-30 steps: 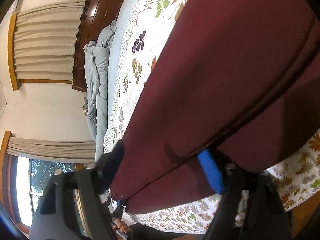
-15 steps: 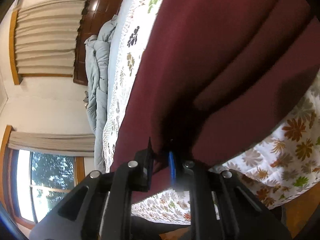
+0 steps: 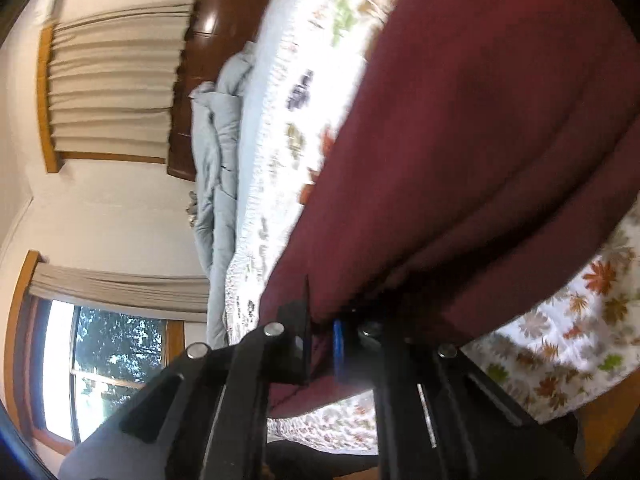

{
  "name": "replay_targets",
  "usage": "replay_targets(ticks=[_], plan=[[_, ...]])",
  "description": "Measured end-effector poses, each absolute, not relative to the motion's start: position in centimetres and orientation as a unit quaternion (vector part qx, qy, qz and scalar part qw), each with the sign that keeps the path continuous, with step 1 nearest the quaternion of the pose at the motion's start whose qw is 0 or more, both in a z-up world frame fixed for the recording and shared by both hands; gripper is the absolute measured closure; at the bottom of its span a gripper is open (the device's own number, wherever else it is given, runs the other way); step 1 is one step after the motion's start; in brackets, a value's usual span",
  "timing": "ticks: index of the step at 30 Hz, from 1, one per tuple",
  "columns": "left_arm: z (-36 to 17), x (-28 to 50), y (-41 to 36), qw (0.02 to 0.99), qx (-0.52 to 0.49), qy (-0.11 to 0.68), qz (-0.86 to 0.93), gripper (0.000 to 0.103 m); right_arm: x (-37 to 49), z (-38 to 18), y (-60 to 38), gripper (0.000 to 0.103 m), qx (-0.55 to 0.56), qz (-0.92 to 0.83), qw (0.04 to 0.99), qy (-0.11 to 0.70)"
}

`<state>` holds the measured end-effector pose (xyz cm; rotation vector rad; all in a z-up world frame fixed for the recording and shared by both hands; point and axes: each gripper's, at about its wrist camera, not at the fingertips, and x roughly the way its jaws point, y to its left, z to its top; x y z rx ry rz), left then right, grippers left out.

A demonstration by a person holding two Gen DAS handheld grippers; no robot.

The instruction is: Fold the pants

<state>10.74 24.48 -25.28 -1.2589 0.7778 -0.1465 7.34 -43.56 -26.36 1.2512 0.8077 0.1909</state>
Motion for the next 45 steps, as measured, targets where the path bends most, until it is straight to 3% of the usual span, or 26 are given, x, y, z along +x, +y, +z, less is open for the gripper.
replay_targets(ticks=[5, 9, 11, 14, 15, 16, 17, 18, 27, 31, 35, 37, 38, 43, 45], plan=[[-24.2, 9.3, 25.1, 0.731, -0.582, 0.349, -0.067, 0.09, 6.3, -26.0, -43.7, 0.096, 0.576, 0.088, 0.723, 0.371], [-26.6, 8.4, 25.1, 0.716, -0.586, 0.376, -0.048, 0.09, 5.8, -29.4, -43.9, 0.095, 0.578, 0.067, 0.702, 0.409], [-27.4, 8.5, 25.2, 0.714, -0.587, 0.379, -0.044, 0.09, 5.9, -29.7, -43.9, 0.088, 0.578, 0.072, 0.7, 0.414], [-26.8, 8.3, 25.1, 0.712, -0.585, 0.386, -0.042, 0.083, 5.0, -28.8, -44.6, 0.054, 0.581, 0.079, 0.701, 0.407], [-25.9, 7.7, 25.0, 0.72, -0.572, 0.393, -0.038, 0.079, 4.4, -28.0, -45.1, 0.051, 0.575, 0.075, 0.709, 0.401], [-25.1, 7.3, 24.7, 0.725, -0.561, 0.397, -0.038, 0.058, 3.9, -27.5, -45.5, 0.051, 0.572, 0.072, 0.715, 0.396], [-24.1, 6.6, 24.2, 0.734, -0.546, 0.401, -0.04, 0.046, 3.4, -27.2, -46.1, 0.051, 0.574, 0.068, 0.718, 0.389], [-23.1, 6.2, 23.6, 0.742, -0.536, 0.4, -0.046, 0.043, 2.9, -27.0, -46.7, 0.051, 0.58, 0.063, 0.717, 0.381], [-16.6, 10.9, 17.6, 0.829, -0.38, 0.385, -0.141, 0.034, -3.0, -27.1, -55.7, 0.051, 0.66, -0.025, 0.704, 0.26], [-19.6, 14.6, 17.9, 0.82, -0.334, 0.454, -0.098, 0.032, -1.9, -27.9, -55.8, 0.051, 0.663, -0.01, 0.699, 0.269], [-22.1, 15.6, 18.0, 0.824, -0.284, 0.482, -0.089, 0.039, -1.0, -27.9, -55.5, 0.052, 0.657, -0.007, 0.7, 0.28], [-21.9, 15.4, 17.5, 0.829, -0.264, 0.486, -0.086, 0.039, -0.4, -27.3, -55.6, 0.086, 0.649, -0.009, 0.707, 0.281], [-21.9, 15.2, 17.7, 0.828, -0.269, 0.484, -0.087, 0.039, -0.1, -26.9, -55.2, 0.095, 0.638, -0.014, 0.716, 0.282], [-22.2, 14.7, 19.1, 0.819, -0.292, 0.485, -0.095, 0.044, -0.4, -26.3, -54.9, 0.095, 0.62, -0.028, 0.732, 0.282], [-22.1, 14.8, 18.9, 0.82, -0.289, 0.484, -0.097, 0.044, -0.2, -27.9, -55.1, 0.089, 0.631, -0.03, 0.717, 0.295]])
